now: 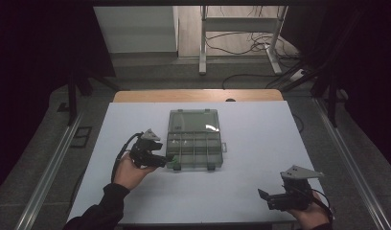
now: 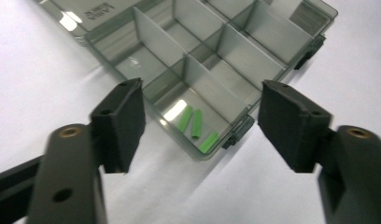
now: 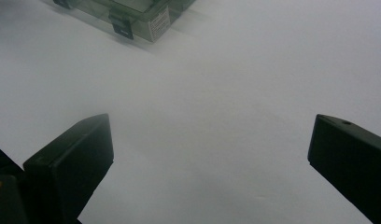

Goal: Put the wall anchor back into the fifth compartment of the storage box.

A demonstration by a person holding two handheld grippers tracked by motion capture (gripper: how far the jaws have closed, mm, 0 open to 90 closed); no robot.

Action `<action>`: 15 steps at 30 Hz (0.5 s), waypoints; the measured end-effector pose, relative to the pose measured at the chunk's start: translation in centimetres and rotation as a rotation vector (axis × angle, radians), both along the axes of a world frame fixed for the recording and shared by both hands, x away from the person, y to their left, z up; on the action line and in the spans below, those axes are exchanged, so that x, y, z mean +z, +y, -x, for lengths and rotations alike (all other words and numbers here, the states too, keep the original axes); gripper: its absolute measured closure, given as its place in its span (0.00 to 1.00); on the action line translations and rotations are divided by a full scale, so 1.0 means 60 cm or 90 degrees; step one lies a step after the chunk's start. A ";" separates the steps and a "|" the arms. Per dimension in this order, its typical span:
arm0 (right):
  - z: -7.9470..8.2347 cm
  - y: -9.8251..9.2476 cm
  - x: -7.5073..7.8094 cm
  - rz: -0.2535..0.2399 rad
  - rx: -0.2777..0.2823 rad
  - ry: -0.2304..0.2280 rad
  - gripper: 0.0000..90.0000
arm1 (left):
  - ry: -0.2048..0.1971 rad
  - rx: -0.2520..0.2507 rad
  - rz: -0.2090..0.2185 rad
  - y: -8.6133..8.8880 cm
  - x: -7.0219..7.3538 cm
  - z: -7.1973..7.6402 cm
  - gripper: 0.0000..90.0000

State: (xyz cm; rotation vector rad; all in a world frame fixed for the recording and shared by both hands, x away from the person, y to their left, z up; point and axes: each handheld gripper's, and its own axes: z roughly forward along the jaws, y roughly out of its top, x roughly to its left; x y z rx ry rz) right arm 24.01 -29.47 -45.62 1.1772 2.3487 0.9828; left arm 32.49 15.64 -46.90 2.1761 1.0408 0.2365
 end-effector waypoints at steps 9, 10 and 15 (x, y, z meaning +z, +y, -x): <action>0.000 0.000 0.001 -0.002 0.000 -0.003 0.01 | -0.012 0.016 0.012 0.026 0.017 0.023 0.20; 0.000 0.000 0.001 -0.002 0.000 -0.004 0.01 | -0.013 0.018 0.015 0.028 0.019 0.026 0.20; 0.000 0.001 0.001 -0.001 0.002 -0.004 0.01 | -0.028 0.032 0.012 0.041 0.025 0.041 0.15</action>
